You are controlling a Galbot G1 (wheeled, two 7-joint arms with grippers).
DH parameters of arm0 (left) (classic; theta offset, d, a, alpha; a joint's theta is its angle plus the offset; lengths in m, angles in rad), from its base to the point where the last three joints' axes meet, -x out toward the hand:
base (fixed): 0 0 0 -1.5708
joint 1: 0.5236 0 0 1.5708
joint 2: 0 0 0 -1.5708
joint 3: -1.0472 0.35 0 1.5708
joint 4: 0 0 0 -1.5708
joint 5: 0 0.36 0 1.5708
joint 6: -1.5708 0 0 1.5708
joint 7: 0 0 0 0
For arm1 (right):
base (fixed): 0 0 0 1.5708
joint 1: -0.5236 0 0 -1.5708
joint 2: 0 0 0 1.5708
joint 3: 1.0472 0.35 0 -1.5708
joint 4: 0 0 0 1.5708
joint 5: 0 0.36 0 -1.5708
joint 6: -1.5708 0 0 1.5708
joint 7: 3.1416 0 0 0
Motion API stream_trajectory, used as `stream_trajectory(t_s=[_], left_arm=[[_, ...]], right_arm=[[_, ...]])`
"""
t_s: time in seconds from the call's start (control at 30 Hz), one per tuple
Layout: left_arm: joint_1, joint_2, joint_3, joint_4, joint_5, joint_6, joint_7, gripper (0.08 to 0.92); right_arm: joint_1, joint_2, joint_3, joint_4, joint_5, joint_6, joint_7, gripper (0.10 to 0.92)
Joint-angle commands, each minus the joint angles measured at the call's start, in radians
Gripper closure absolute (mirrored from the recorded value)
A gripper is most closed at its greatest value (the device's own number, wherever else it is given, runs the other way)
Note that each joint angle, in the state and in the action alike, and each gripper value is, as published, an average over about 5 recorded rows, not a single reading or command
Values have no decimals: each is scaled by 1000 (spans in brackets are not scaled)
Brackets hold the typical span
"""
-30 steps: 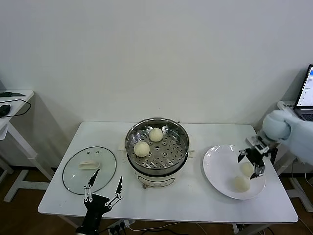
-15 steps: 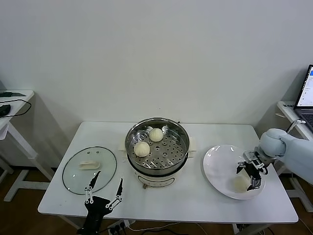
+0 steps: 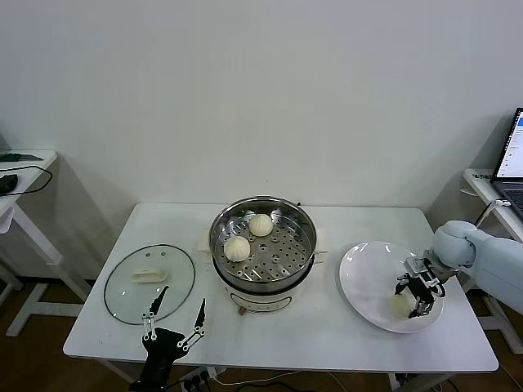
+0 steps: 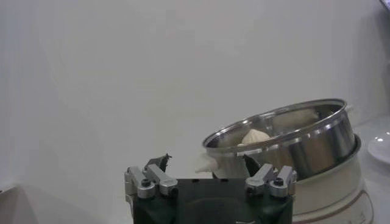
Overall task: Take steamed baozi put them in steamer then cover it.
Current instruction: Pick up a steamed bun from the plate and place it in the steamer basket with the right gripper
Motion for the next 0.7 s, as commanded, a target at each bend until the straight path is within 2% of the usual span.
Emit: stream_trajectory(t_s=[0.03,0.2,0.4,0.57,0.7], left_arm=[[-1,2,-1,-4,1,0,0,177],[1,6,-3,-9,1,-1,0,177],[1,8,-1,-18,0,-4,0,177],[-1,7,-1,-18,-1,-5,0,177],[-5,8,0,-13,-2,-5,0,177]], right_arm=[[141,12,-13,39,10,45,-43,359],[396,103,-78,60,51,186,-115,378],[660,305,-176,81,106,378,-139,377],[712,446,-205,120,118,473,-135,372],[682,531,-203,159,43,535,-121,372]])
